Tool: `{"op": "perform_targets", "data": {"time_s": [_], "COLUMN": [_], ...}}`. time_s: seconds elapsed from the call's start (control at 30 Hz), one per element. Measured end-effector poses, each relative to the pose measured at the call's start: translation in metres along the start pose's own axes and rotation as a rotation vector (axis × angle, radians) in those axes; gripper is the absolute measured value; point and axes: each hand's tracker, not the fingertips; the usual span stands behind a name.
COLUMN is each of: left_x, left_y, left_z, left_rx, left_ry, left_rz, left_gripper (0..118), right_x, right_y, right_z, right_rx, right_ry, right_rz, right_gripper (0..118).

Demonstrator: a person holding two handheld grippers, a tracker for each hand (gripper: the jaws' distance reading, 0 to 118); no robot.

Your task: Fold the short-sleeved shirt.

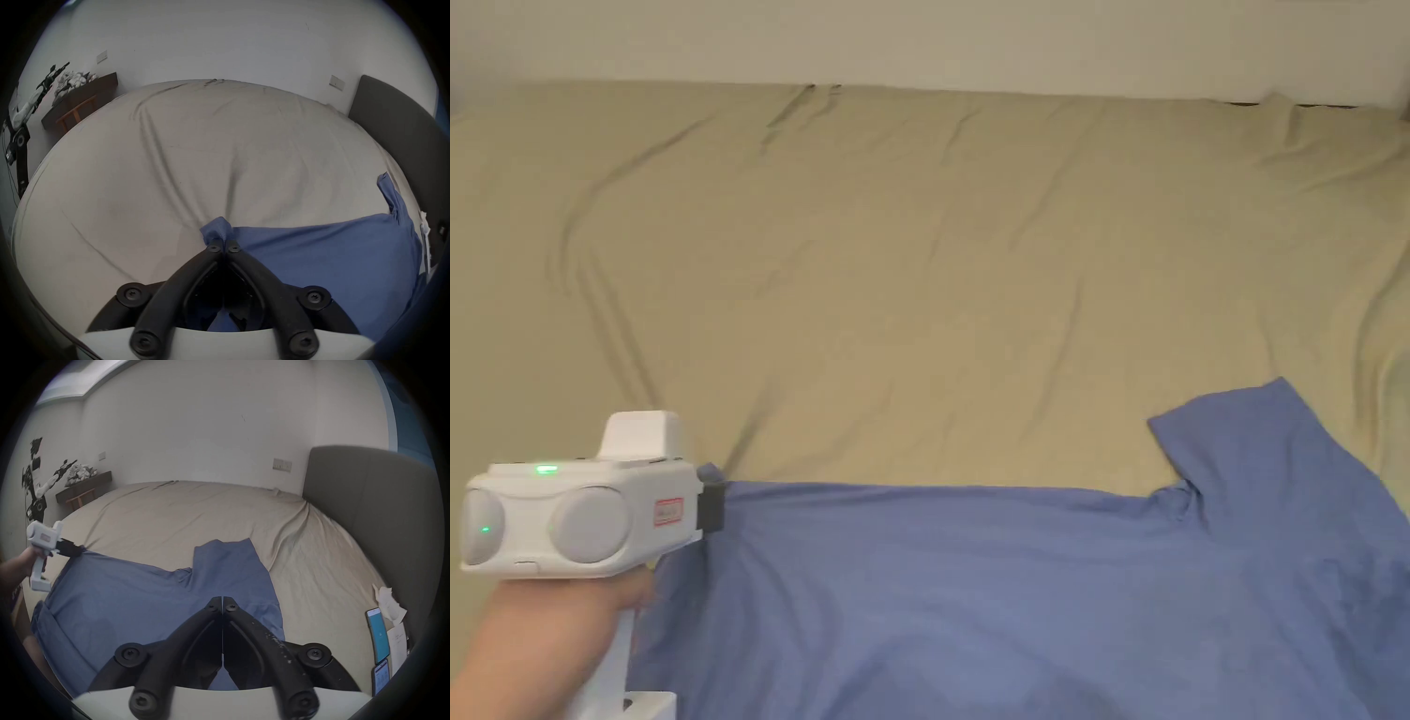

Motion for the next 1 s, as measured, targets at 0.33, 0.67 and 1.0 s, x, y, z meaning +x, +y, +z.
{"op": "perform_targets", "data": {"time_s": [0.33,0.67,1.0], "left_x": [0.004,-0.013,-0.047], "left_y": [-0.006,-0.014,-0.047], "left_z": [0.078,0.091,0.202], "left_rx": [0.17,0.14,0.223], "left_ry": [-0.092,-0.101,-0.154], "left_rz": [-0.064,-0.025,0.015], "left_gripper": [0,0,0], "right_x": [0.082,0.053,0.063], "right_y": [0.017,0.016,0.022], "right_z": [-0.154,-0.132,0.061], "right_rx": [-0.318,-0.304,-0.057], "right_ry": [-0.089,-0.011,0.021], "right_rz": [-0.058,0.092,0.032], "right_gripper": [89,3,3]}}
